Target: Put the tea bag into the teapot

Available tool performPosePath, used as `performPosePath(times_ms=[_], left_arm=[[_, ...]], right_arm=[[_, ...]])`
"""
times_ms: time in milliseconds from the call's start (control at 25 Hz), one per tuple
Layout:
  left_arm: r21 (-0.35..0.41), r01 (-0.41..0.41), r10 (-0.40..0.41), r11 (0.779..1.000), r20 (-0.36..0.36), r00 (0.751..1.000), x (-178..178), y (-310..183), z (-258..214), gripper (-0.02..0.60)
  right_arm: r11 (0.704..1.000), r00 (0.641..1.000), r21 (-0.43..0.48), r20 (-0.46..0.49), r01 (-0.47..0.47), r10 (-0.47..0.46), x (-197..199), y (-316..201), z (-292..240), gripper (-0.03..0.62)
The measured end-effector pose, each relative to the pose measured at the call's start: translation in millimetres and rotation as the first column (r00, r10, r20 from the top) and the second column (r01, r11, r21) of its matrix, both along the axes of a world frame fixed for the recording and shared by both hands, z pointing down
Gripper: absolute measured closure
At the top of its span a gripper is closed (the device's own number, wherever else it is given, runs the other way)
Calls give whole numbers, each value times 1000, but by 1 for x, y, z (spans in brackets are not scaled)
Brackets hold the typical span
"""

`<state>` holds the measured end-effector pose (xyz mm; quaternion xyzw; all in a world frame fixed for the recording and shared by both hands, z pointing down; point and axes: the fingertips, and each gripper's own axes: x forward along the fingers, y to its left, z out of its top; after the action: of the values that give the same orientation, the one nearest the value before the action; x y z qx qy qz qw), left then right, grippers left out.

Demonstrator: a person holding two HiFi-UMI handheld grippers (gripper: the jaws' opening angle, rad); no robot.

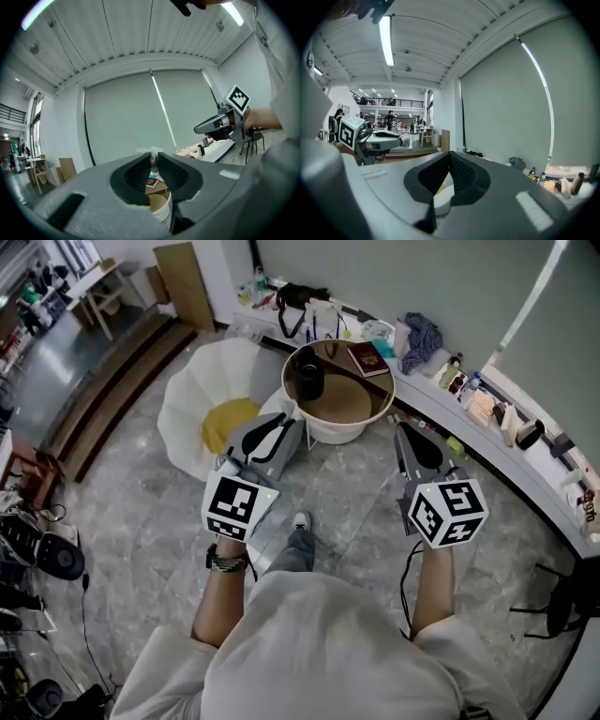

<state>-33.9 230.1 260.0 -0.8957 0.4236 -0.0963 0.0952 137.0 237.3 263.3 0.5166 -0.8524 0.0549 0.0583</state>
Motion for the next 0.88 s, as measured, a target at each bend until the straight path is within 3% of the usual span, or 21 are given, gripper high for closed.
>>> performPosePath(times_ms=[440,880], left_arm=[[-15,-20,20,1000,2,1000,-21,-129,9,525],[-38,-50,50,998,1,999,-37,-227,16,525]], right_arm=[[999,1000,-28,-11,-19,19,-22,-124,11,588],[998,999,-52,-21,-47,46,-37,-218,14,588]])
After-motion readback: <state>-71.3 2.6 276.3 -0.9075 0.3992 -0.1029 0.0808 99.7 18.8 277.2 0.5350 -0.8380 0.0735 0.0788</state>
